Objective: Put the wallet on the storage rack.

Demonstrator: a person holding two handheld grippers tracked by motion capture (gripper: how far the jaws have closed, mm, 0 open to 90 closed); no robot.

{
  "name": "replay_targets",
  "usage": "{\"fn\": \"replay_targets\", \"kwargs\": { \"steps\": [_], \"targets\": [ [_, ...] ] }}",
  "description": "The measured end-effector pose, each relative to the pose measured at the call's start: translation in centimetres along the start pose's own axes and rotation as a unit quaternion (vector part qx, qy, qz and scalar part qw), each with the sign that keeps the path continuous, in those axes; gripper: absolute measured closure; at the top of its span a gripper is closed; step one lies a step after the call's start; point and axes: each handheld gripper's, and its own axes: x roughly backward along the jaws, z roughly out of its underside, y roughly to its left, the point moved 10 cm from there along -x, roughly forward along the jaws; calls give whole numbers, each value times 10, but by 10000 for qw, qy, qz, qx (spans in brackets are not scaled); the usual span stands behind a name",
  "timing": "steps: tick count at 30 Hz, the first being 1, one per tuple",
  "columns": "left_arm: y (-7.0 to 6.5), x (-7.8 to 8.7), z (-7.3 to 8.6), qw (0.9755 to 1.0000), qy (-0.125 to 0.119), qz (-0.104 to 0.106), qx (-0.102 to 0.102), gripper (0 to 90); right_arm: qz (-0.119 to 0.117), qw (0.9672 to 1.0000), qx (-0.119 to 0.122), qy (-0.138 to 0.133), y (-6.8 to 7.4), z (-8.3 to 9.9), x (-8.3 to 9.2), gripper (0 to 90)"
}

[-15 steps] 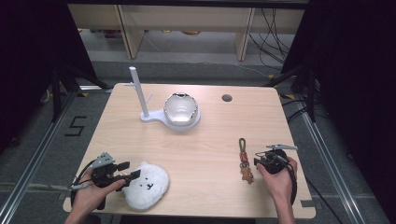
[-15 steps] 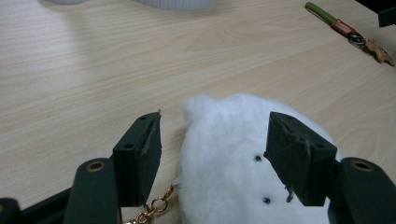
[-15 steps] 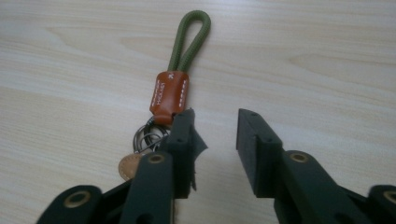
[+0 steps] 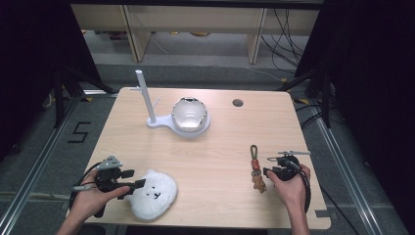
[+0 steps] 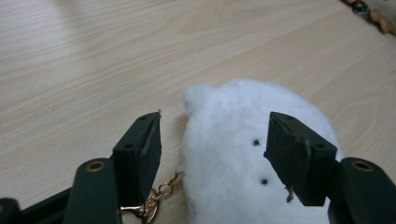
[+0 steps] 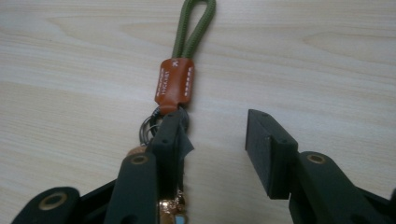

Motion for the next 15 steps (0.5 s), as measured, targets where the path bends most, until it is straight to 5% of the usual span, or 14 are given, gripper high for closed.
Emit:
{"fn": "replay_targets", "kwargs": {
  "steps": [9,14,15],
  "targets": [
    [0,-7,0,9945,988,113,-312,354,-134,9999,-35,-35,5,-2,5,568],
    [0,-10,3,9897,1364,268,-337,352,-169,9996,-214,-12,8,-3,5,565],
    [4,-11,6,9867,1556,252,-386,351,-191,9995,-251,-39,8,-4,5,564]
  ]
}}
